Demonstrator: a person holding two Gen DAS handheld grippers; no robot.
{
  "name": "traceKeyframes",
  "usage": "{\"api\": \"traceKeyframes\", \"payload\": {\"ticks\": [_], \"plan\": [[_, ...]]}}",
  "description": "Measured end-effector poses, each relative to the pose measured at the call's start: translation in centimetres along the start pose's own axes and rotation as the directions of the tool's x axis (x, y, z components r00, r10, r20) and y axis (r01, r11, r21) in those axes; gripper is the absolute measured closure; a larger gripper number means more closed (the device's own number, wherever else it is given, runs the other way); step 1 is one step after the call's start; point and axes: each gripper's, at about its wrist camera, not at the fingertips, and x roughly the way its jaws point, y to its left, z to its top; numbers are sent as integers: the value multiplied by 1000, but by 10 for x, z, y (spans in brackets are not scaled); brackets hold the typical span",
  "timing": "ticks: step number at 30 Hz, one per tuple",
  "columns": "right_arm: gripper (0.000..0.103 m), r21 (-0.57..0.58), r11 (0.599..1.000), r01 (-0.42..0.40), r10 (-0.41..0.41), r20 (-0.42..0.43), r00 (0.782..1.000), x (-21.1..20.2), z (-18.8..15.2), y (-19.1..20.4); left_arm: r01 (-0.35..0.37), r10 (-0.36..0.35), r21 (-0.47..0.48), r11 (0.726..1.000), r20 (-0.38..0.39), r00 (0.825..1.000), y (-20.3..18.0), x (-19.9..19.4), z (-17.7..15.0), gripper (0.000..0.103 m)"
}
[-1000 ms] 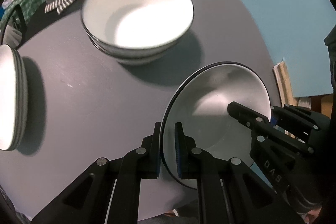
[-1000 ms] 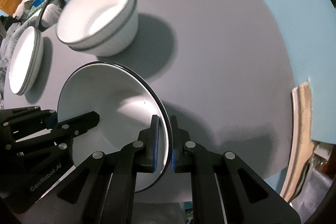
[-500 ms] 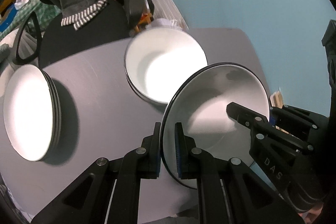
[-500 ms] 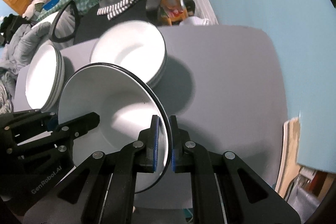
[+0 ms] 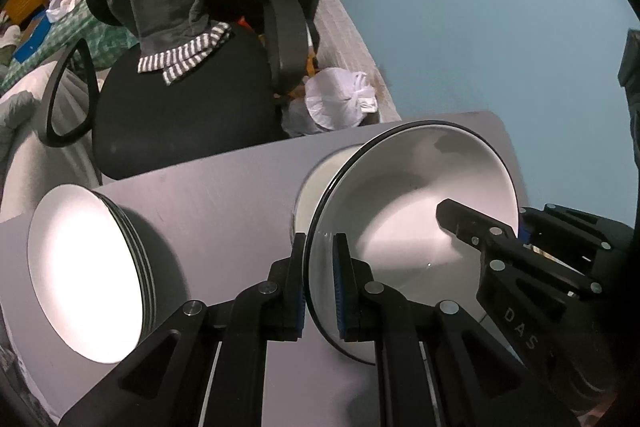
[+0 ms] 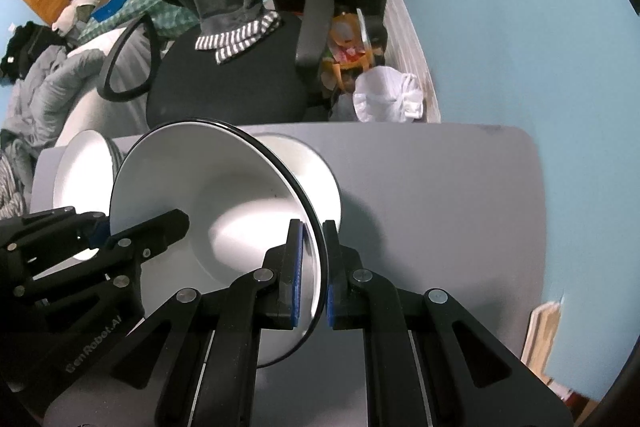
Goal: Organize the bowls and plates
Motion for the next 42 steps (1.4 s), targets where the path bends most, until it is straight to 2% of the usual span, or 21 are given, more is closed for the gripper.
{"api": "traceKeyframes", "payload": {"ticks": [17,26,28,31,36,40,42], "plan": [[95,-22,1000,3,-5,-80,997,32,10,-5,-71,72,21,997,-50,996,-1,25,7,92],[95,-15,1000,-16,15,-112,994,31,13,-10,-92,94,34,995,-58,994,-5,29,13,92],[95,-21,1000,-14,12,-124,992,31,15,-9,-94,95,20,995,-60,994,-4,28,14,87],[94,-29,1000,-4,0,-142,990,31,16,-6,-102,102,-5,995,-61,993,0,28,16,73],[90,-33,999,2,-7,-150,989,29,18,-3,-100,99,-33,994,-40,994,6,21,15,72],[89,-35,999,5,-10,-149,989,29,18,-2,-96,95,-58,994,-26,995,10,17,13,62],[84,-29,1000,8,-12,-144,990,26,18,-1,-87,86,-66,994,-21,996,12,15,12,62]]}}
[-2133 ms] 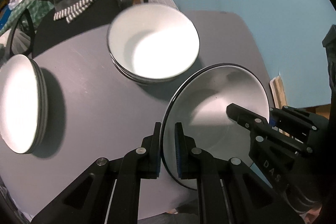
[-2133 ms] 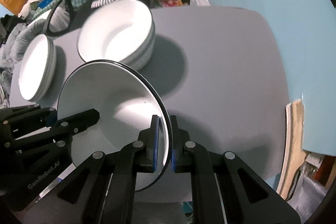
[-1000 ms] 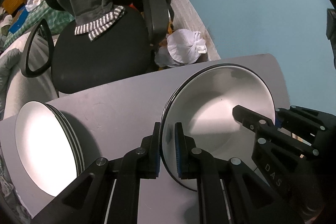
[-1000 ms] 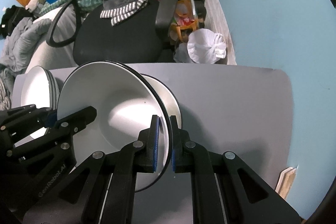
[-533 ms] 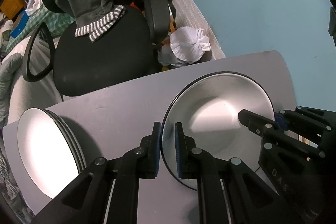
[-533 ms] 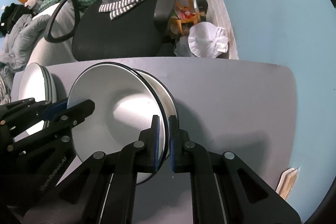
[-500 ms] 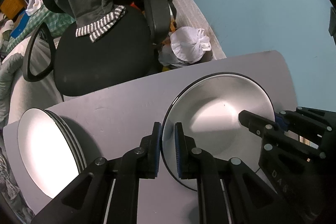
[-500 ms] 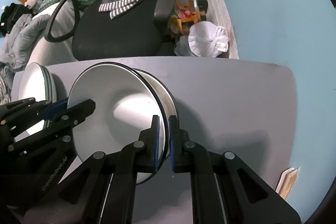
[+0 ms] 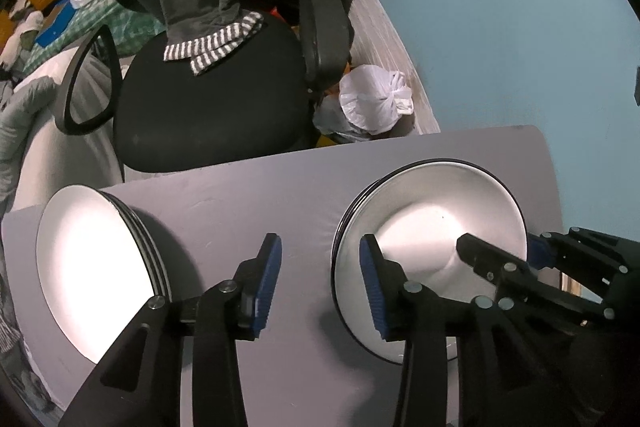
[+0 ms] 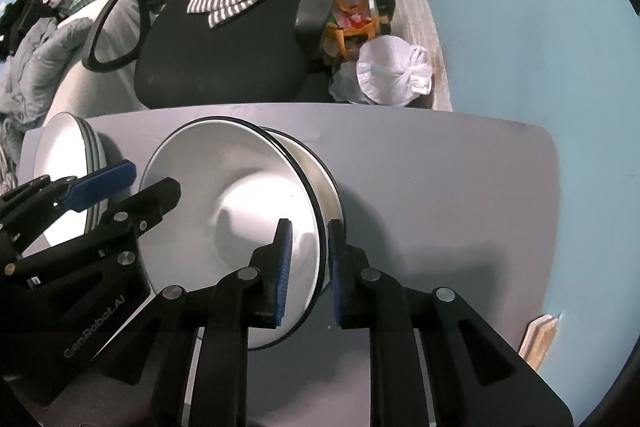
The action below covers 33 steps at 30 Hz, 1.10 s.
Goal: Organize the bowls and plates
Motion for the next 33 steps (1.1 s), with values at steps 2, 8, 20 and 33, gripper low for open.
{"api": "traceKeyframes", "payload": {"ticks": [2,8,20,33], "plan": [[79,2,1000,-3,3,8,1000,-2,-1,2,5,-5,-13,1000,-4,1000,2,-1,-1,62],[66,-16,999,48,-47,36,998,-9,-5,7,23,-23,-51,998,3,1000,9,-6,-3,62],[51,-2,997,72,-71,97,993,-31,-13,3,29,-23,-66,997,85,996,19,-41,-17,51],[37,-5,998,70,-68,181,981,-68,-18,-2,91,-74,-82,993,182,980,17,-88,-29,41]]}}
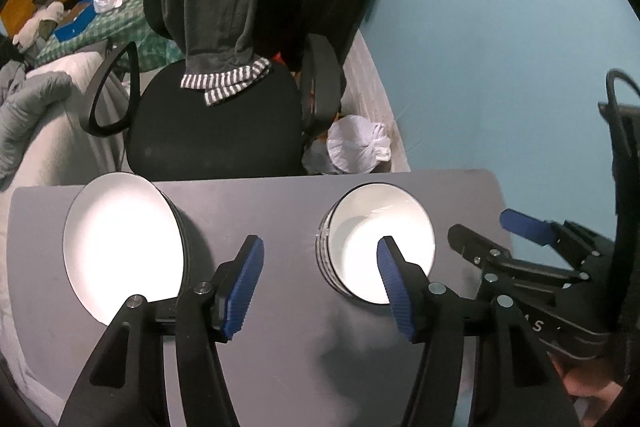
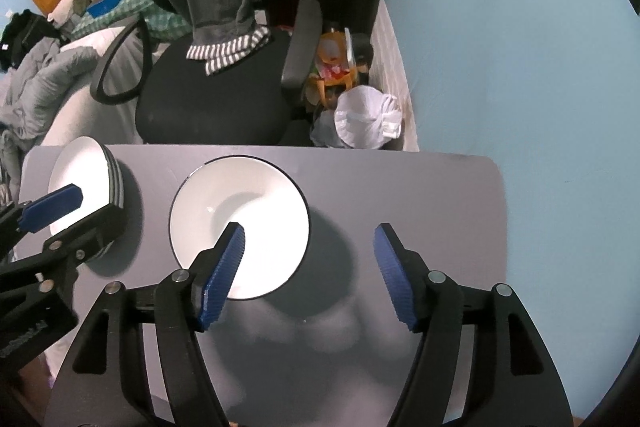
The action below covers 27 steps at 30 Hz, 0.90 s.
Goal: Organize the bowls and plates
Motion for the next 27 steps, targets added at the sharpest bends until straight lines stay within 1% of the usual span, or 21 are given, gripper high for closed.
{"api": "traceKeyframes", "payload": {"ticks": [3,9,11,14,24,27], "plan": [[36,0,1000,-2,2,10,1000,-6,-1,-1,6,-6,-7,1000,12,1000,-1,-5,0,40],[35,-17,1000,14,-13,32,999,-18,-6,-1,-9,8,57,998,19,1000,-9,-13,-4,40],[35,-15,1000,10,-10,36,999,-22,-8,-2,-11,9,72,997,25,1000,-11,-16,-6,34],[34,-9,1000,2,-2,44,999,-26,-10,-3,-12,9,85,996,36,999,-12,-20,-8,30],[34,-6,1000,-26,26,62,998,-31,-12,-7,-36,36,129,991,1,999,-9,-14,-12,30],[34,-6,1000,-14,14,56,998,-26,-13,-12,-45,47,139,989,-17,999,-7,-10,-14,30]]}}
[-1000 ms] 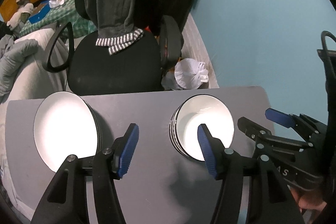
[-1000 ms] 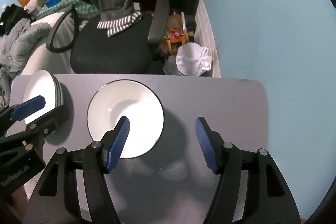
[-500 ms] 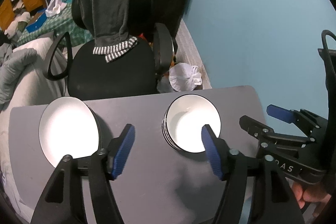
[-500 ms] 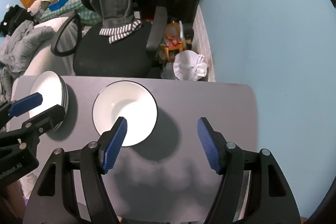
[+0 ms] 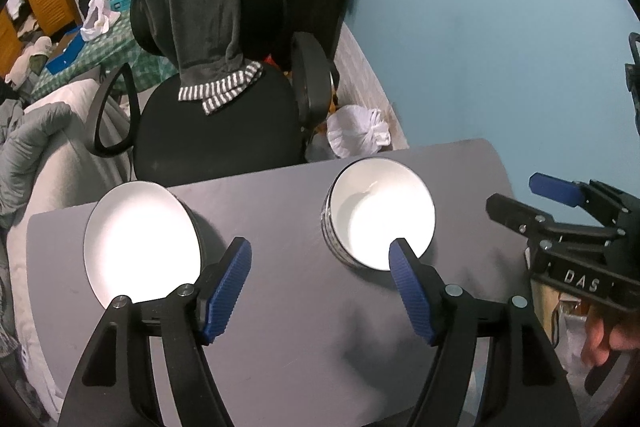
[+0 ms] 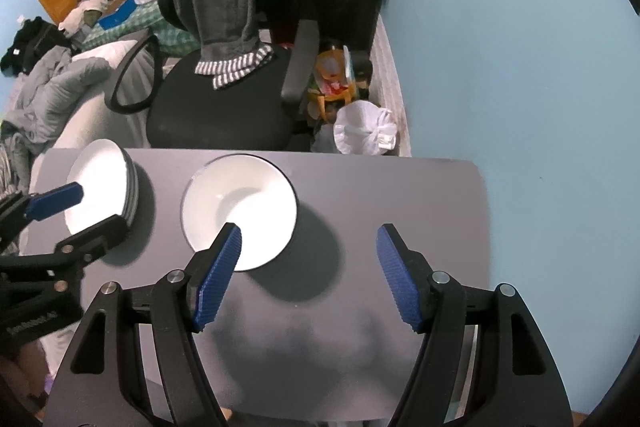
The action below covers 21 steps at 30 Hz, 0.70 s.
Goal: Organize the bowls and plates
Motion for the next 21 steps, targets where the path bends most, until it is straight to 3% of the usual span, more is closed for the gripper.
{"api": "traceKeyframes", "payload": {"ticks": [8,15,21], "plan": [[34,16,1000,-20,20,-42,999,16,-9,-13,-5,5,23,1000,-39,999,6,13,-4,28],[33,57,996,-73,77,-74,994,28,-12,-28,30,-28,23,999,-84,996,8,31,-5,28],[33,76,990,-117,125,-105,987,42,-13,-35,18,-14,32,999,-120,993,10,51,-7,28]]}}
